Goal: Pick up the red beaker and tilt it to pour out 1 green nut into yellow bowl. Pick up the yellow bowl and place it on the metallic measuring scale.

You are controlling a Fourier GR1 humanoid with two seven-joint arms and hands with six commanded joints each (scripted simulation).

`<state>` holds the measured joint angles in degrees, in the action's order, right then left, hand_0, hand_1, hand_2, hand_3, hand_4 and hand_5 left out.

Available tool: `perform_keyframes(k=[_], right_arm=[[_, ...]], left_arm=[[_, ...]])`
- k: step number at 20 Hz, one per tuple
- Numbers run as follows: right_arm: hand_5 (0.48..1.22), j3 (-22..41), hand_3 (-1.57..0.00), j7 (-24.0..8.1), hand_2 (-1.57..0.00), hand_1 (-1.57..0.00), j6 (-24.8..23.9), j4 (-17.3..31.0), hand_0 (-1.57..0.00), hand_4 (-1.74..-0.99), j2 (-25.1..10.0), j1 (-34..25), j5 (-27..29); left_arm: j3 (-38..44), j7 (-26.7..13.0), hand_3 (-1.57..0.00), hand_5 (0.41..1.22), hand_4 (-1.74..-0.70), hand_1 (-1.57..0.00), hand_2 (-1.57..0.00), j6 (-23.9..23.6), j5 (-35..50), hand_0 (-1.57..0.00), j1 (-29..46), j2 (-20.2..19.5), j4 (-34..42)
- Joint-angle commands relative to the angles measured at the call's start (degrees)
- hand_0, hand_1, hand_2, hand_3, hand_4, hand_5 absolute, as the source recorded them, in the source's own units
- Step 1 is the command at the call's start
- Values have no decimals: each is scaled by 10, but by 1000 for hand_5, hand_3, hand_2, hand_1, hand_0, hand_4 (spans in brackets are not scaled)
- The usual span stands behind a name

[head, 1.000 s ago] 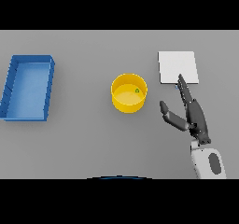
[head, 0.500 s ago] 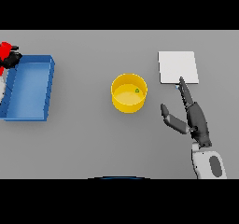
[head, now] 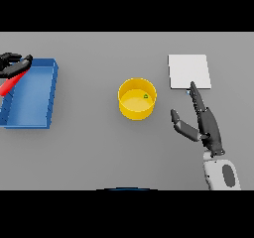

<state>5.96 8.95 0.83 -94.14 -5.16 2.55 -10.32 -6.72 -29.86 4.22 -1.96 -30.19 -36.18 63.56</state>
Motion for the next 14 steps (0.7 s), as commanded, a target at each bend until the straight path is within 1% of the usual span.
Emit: perform_keyframes(k=[1, 3, 4, 5, 6, 7, 8, 9, 10, 11, 12, 14], right_arm=[[670, -1, 1, -2, 1, 1, -1, -4, 1, -1155, -4, -3, -2], [665, 1, 1, -3, 1, 1, -7, -6, 1, -1157, -6, -3, -12], [665, 3, 1, -3, 1, 1, -9, -6, 1, -1158, -5, -2, -16], [665, 6, 1, -1, 1, 1, -11, -3, 1, -1157, -3, 0, -21], [657, 5, 1, -5, 1, 1, -12, -1, 1, -1154, -5, -3, -23], [644, 9, 1, -22, 1, 1, -16, 0, 1, -1144, 0, -9, -29], [631, 14, 1, -45, 1, 1, -27, -3, 1, -1131, -6, -12, -53], [638, 22, 1, -42, 1, 1, -21, -8, 1, -1115, -12, -10, -62], [649, 25, 1, -38, 1, 1, -5, -4, 1, -1087, -27, -26, -64], [662, 35, 1, -21, 1, 1, 13, -7, 1, -1080, -40, -29, -70], [665, 45, 1, -26, 1, 1, 28, -1, 1, -1088, -60, -44, -88], [649, 71, 1, -49, 1, 1, 41, 4, 1, -1122, -98, -78, -147]], left_arm=[[-10, -8, -276, 632, -843, -281, -267, 4, -9, -307, -4, 2, -5], [-19, -16, -176, 627, -813, -179, -170, 2, -26, -196, -7, -3, -13], [-21, -12, -141, 627, -801, -143, -136, -3, -32, -157, -4, -2, -15], [-20, 0, -112, 627, -794, -115, -109, -9, -35, -125, -4, -3, -15], [-20, 7, -90, 631, -783, -91, -87, -13, -37, -100, -5, -4, -10], [-20, 12, -72, 631, -776, -73, -69, -19, -37, -80, -7, -1, -8], [-18, 20, -57, 633, -778, -58, -55, -23, -34, -64, -3, 2, 0], [-15, 31, -45, 635, -779, -46, -44, -28, -30, -51, 2, 4, 3], [-8, 40, -36, 644, -784, -37, -35, -30, -23, -40, -2, 9, 1], [-4, 47, -29, 652, -786, -29, -28, -37, -18, -32, 4, 13, 5], [-4, 45, -23, 657, -793, -23, -22, -39, -15, -25, 1, 18, 9], [-4, 46, -14, 666, -799, -15, -14, -39, -11, -16, 5, 20, 19]])
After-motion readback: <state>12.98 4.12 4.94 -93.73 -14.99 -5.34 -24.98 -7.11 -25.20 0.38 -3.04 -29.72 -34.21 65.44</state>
